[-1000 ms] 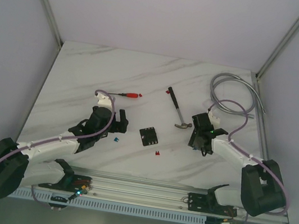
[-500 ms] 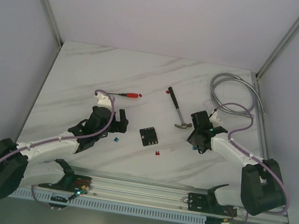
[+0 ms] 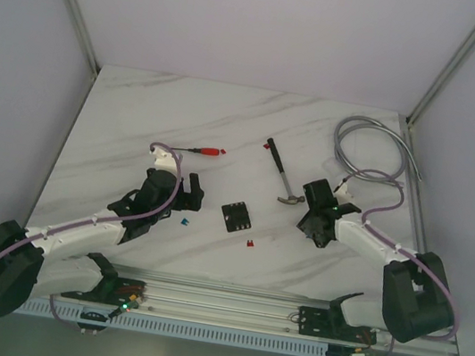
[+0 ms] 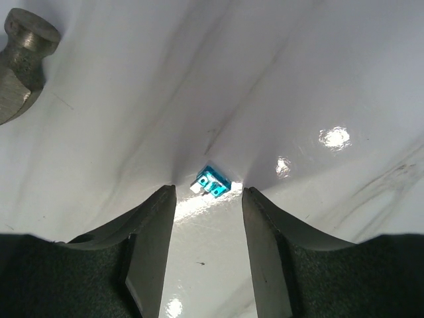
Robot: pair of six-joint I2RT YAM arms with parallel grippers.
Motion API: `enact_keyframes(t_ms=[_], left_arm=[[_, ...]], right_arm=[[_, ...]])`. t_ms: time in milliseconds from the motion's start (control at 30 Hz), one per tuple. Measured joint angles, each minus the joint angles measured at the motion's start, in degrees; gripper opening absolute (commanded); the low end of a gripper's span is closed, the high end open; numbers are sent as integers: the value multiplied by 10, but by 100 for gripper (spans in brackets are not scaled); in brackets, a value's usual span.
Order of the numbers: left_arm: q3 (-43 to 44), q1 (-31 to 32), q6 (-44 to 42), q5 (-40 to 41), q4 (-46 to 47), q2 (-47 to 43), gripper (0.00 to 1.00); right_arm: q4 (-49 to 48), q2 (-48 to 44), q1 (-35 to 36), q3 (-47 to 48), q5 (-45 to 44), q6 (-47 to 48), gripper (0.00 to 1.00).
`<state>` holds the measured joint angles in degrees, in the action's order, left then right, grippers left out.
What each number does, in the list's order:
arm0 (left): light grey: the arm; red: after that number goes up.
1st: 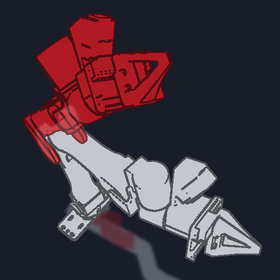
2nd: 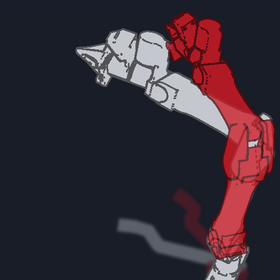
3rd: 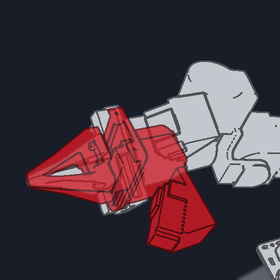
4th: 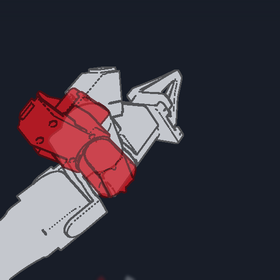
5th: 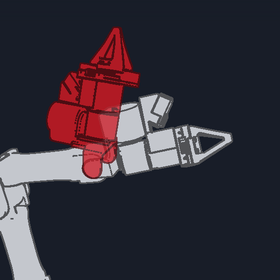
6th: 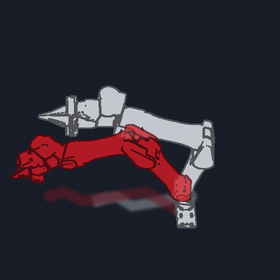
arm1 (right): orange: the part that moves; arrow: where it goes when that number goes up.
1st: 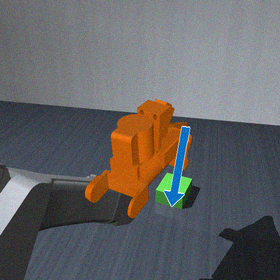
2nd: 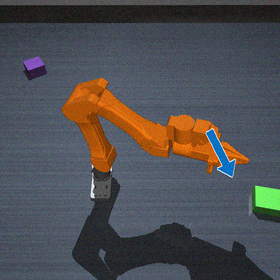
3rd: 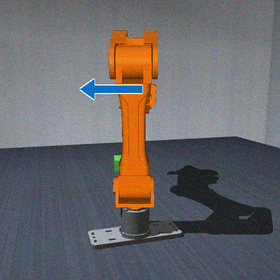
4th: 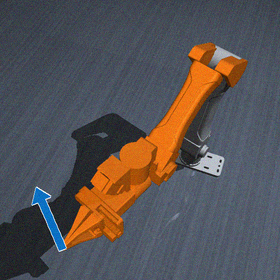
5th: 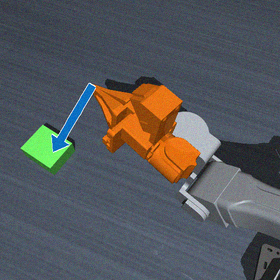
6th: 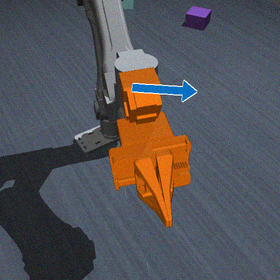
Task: Snap on the fuse box
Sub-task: Adjust the fuse at the center of the board.
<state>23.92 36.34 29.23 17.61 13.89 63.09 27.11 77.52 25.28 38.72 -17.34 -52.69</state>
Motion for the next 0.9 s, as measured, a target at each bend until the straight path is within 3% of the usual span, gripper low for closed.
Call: enact_keyframes(t_ms=[900], left_arm=[[0, 0, 0, 2, -2, 0, 100]], right_arm=[[-26, 65, 0, 47, 6, 81, 51]])
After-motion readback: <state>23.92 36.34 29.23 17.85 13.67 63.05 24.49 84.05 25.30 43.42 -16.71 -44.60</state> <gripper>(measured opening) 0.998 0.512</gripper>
